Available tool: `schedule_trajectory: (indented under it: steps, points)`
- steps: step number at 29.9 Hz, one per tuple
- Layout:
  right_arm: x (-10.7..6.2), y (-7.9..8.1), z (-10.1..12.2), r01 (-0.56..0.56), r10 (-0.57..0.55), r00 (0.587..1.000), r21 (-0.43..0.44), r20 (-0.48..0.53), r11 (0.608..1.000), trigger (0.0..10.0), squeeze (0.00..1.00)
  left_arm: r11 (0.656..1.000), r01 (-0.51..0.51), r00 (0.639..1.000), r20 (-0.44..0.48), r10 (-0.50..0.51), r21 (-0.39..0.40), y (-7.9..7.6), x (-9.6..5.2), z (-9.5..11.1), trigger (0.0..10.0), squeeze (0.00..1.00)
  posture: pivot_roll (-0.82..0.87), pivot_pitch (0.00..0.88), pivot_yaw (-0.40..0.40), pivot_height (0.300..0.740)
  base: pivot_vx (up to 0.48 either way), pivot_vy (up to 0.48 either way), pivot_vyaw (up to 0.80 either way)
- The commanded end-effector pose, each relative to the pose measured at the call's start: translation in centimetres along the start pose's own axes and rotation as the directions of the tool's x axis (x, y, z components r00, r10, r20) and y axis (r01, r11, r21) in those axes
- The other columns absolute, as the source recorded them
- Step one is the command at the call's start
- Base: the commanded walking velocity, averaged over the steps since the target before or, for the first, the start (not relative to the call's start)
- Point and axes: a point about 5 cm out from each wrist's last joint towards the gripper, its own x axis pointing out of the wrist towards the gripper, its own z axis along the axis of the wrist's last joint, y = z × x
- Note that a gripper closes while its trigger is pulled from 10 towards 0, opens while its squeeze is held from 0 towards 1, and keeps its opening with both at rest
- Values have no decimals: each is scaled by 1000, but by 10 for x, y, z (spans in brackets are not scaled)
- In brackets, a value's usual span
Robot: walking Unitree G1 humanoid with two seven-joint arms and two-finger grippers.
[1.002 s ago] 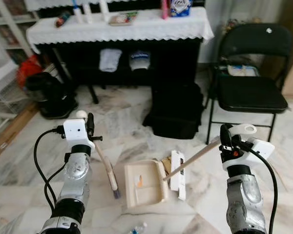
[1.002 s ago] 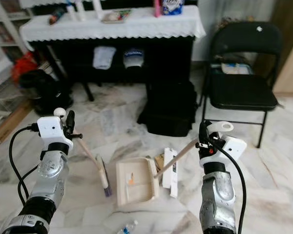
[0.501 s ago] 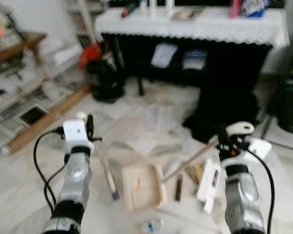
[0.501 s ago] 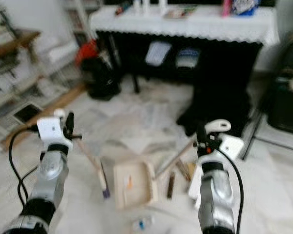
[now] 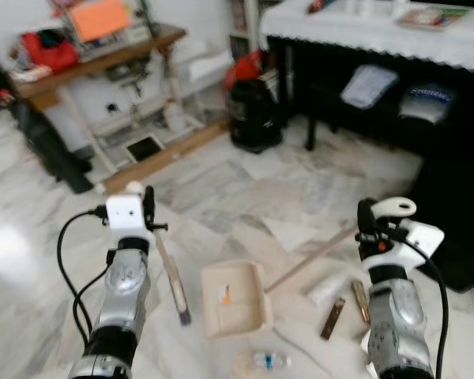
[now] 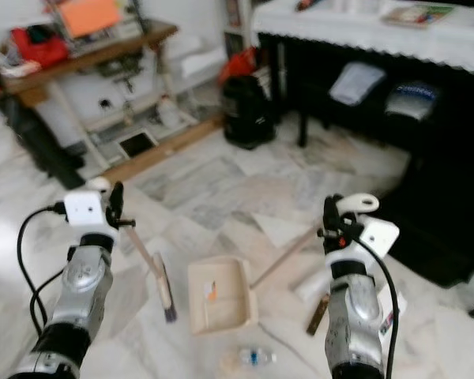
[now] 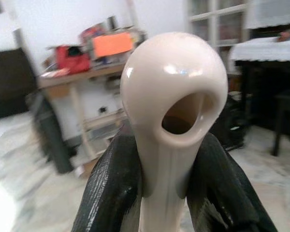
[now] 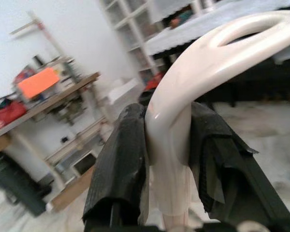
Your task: Sweep floor
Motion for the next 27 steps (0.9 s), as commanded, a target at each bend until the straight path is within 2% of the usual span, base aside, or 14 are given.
schedule_trajectory:
  steps: [1,12,19,24,27]
  points:
    - [6,11,6,-34,34,999,15,43,999,10000,0,999,-26,999,39,25,24,11,3,8,10000,0,-176,0,131,740,0,0,788]
    - [7,7,4,-45,45,999,9,26,999,10000,0,999,-35,999,19,34,21,8,0,2,10000,0,-181,0,105,740,0,0,788]
    - [7,5,3,-82,81,997,-37,-7,996,10000,0,999,-49,999,-14,49,10,5,-7,-8,10000,0,-188,0,68,740,0,0,788]
    - [16,1,7,-116,114,993,-64,-25,991,10000,0,997,-78,997,-11,77,-23,-3,-8,-9,10000,0,-165,0,14,740,0,0,788]
    - [19,3,8,-130,129,991,-71,-27,989,10000,0,996,-87,996,-6,87,-29,-2,-8,-8,10000,0,-155,0,2,740,0,0,788]
